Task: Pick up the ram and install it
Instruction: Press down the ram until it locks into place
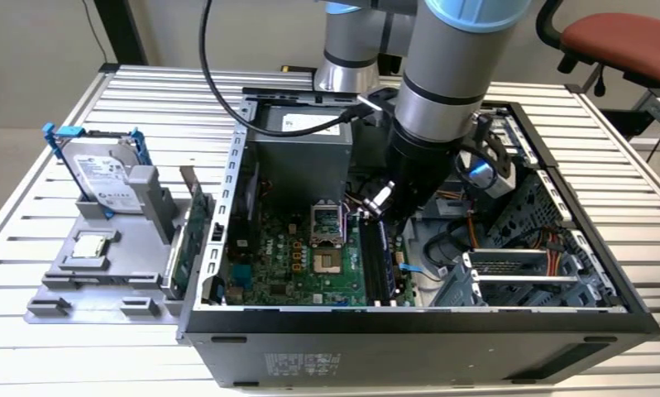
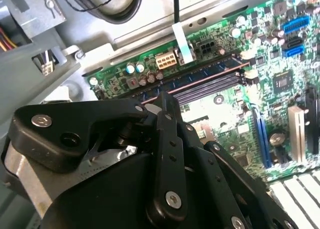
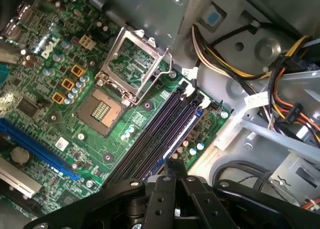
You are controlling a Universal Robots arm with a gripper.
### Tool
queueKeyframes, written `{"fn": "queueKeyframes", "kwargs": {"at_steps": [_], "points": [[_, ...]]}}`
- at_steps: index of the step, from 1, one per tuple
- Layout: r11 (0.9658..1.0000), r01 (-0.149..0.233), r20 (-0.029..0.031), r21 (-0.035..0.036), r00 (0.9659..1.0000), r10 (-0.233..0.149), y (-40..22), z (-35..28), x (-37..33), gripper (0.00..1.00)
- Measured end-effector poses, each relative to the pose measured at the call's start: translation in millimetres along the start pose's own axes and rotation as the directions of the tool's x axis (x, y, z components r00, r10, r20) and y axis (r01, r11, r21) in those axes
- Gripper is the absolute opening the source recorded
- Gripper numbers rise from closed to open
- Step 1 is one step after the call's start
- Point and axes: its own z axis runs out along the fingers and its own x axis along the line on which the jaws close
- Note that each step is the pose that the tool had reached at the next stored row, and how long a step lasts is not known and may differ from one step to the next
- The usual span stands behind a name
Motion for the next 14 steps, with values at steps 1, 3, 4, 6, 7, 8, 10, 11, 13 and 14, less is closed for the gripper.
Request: {"fn": "queueKeyframes", "kwargs": {"at_steps": [1,3,4,6,7,8,10,11,13,14], "points": [[0.9999,0.013,0.0003,0.0000,0.9999,-0.013,0.0,0.0,0.0,0.00],[0.9993,0.037,0.0009,0.0000,0.9993,-0.037,0.1,0.1,0.0,0.00],[0.9989,0.046,0.0011,-0.0001,0.9989,-0.046,0.1,0.1,0.0,0.00],[0.9980,0.063,0.0014,0.0001,0.9980,-0.063,0.1,0.1,0.0,0.00],[0.9975,0.070,0.0015,0.0001,0.9975,-0.070,0.1,0.0,0.1,0.00],[0.9969,0.078,0.0017,0.0001,0.9969,-0.078,0.1,0.1,0.1,0.00],[0.9948,0.102,0.0022,0.0002,0.9948,-0.102,0.3,0.1,0.3,0.00],[0.9936,0.113,0.0024,0.0003,0.9935,-0.113,0.3,0.1,0.3,0.00],[0.9893,0.146,0.0030,0.0004,0.9893,-0.146,0.4,0.0,0.2,0.00],[0.9864,0.164,0.0033,0.0006,0.9864,-0.164,0.4,0.0,0.2,0.00]]}}
